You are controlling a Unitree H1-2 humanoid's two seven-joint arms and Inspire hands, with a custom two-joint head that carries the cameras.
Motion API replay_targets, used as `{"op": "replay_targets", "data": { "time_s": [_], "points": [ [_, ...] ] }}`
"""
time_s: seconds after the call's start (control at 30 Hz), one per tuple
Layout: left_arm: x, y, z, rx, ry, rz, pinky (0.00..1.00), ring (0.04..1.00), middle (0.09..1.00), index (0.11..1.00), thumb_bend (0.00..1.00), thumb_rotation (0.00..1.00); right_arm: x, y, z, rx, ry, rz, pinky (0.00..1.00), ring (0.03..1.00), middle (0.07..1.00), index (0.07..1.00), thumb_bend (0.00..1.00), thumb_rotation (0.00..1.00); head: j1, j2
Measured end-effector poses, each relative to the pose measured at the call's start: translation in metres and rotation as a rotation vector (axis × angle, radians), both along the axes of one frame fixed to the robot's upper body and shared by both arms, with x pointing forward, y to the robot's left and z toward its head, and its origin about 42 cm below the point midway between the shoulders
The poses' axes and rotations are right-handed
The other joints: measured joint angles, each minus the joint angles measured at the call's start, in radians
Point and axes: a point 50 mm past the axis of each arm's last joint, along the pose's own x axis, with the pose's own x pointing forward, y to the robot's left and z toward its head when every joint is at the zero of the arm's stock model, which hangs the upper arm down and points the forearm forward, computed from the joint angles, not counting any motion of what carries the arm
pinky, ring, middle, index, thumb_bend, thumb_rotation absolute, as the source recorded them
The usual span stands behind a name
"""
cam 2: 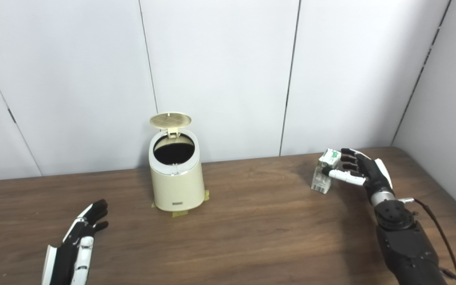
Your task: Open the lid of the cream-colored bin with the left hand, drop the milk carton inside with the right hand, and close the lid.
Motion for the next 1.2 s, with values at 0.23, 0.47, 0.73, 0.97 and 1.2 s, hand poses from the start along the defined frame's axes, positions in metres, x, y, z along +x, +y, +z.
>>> {"op": "replay_targets", "data": {
  "time_s": [0.23, 0.47, 0.73, 0.97, 1.2],
  "points": [
    [0.0, 0.0, 0.0, 0.01, -0.001, 0.004, 0.78, 0.842, 0.855, 0.84, 0.3, 0.92, 0.002, 0.002, -0.002, -0.034, -0.007, 0.014, 0.75, 0.771, 0.775, 0.787, 0.97, 0.33, -0.003, 0.0],
    [0.0, -0.001, 0.0, 0.013, -0.001, 0.004, 0.78, 0.843, 0.856, 0.844, 0.29, 0.93, 0.002, 0.002, -0.002, -0.023, -0.009, 0.012, 0.77, 0.789, 0.792, 0.806, 0.98, 0.32, -0.003, 0.002],
    [0.0, -0.001, 0.0, 0.018, -0.001, 0.006, 0.79, 0.85, 0.859, 0.847, 0.29, 0.93, 0.003, 0.003, -0.002, -0.034, -0.003, 0.017, 0.75, 0.779, 0.79, 0.817, 0.98, 0.3, 0.002, 0.006],
    [0.0, -0.001, 0.0, 0.03, 0.001, 0.006, 0.78, 0.85, 0.864, 0.85, 0.29, 0.92, 0.003, 0.004, -0.001, -0.014, -0.018, -0.008, 0.65, 0.711, 0.732, 0.724, 0.86, 0.19, 0.005, 0.009],
    [0.0, -0.002, 0.0, 0.03, 0.001, 0.006, 0.78, 0.846, 0.859, 0.849, 0.29, 0.9, 0.002, 0.012, -0.009, -0.026, -0.06, -0.051, 0.38, 0.463, 0.512, 0.481, 0.53, 0.01, 0.006, 0.008]
  ]
}}
